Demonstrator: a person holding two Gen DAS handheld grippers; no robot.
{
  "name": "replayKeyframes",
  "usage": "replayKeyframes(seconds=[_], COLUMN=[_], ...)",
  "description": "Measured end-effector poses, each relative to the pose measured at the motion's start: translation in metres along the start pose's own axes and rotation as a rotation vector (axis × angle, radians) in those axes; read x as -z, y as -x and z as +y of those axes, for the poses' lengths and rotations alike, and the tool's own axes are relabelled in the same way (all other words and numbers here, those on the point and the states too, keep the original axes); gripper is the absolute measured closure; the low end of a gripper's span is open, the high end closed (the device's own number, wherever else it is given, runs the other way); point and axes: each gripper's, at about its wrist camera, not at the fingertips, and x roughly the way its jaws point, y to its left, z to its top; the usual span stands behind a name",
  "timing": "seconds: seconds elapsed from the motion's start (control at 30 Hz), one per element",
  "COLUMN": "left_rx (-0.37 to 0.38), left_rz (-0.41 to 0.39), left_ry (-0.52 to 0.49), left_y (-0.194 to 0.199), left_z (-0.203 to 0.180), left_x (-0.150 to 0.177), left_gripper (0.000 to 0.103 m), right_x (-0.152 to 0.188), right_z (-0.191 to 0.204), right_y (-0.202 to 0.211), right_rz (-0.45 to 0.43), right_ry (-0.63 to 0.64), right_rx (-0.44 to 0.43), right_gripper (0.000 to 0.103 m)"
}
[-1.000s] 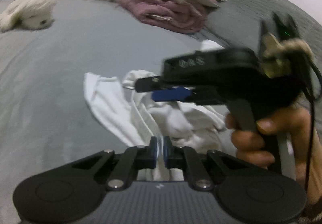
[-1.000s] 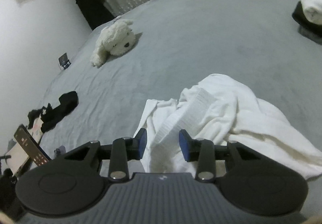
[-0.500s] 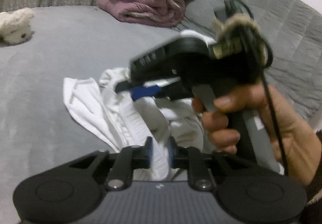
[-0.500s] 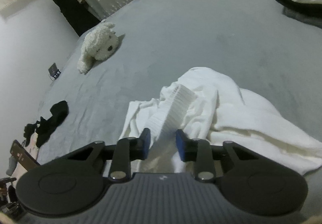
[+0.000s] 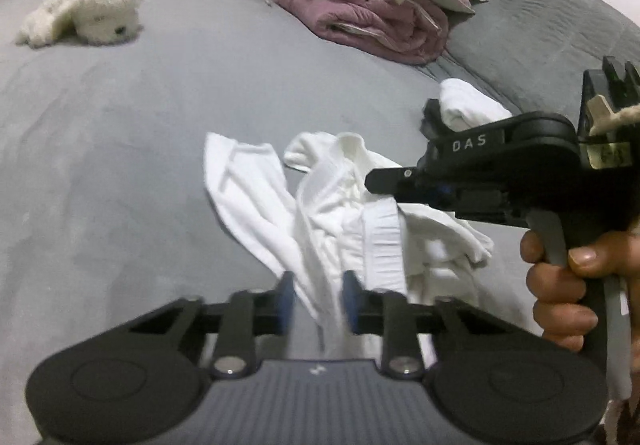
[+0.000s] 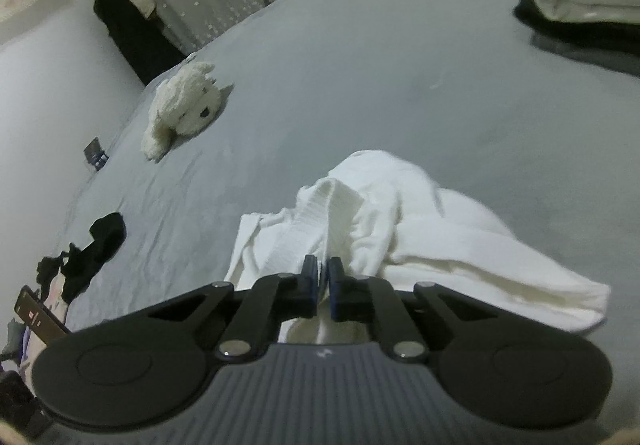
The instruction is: Fold clothes
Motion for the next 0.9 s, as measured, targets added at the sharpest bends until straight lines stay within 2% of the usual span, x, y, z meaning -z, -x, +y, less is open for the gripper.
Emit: replayKeyframes(seconds=[0.03,0.13,0.17,0.2,0.37,0.43,0.47,0.83,0.9], left_rx=[0.006,0.015,0.020,0.027,0.053,0.062,0.065,0.061,0.059], left_rz=[-0.001,-0.037,-0.048,-0.055,-0.070,-0.064,-0.059,0.007,0.010], left_ry=[-0.002,-0.034,-0.047,-0.058,-0.118,-0.145,-0.158,-0.230,-0.233], left_y=[0.000,0.007,0.010,0.013,0.023,0.024,0.023,0.011,0.013], left_z=[-0.002,-0.010,-0.012,-0.014,-0.025,-0.029,-0.031,-0.046,-0.047], left_x=[0.001,0.003,0.004,0.004,0.010,0.013,0.015,0.030,0.031], left_gripper=[0.099,0.101,0.101,0.101,0.101,0.101,0.101,0.100,0.099], right_x=[0.000,-0.002,-0.003,-0.003,-0.007,-0.008,-0.008,-0.011,-0.009], right_z=[-0.002,-0.008,-0.009,-0.009,-0.014,-0.014,-0.013,-0.010,-0.007], right_y=[0.002,0.007,0.008,0.009,0.009,0.008,0.007,-0.012,-0.016], right_rz=[-0.003,-0.008,-0.008,-0.006,0.008,0.005,0.002,0.004,0.016], right_ry=[-0.006,-0.019,-0.023,-0.030,-0.086,-0.096,-0.096,-0.076,-0.050], right_rx=[0.002,-0.005,-0.014,-0.027,-0.107,-0.121,-0.122,-0.102,-0.090], right_gripper=[0.096,0.096,0.094,0.086,0.084,0.072,0.062,0.062,0.067])
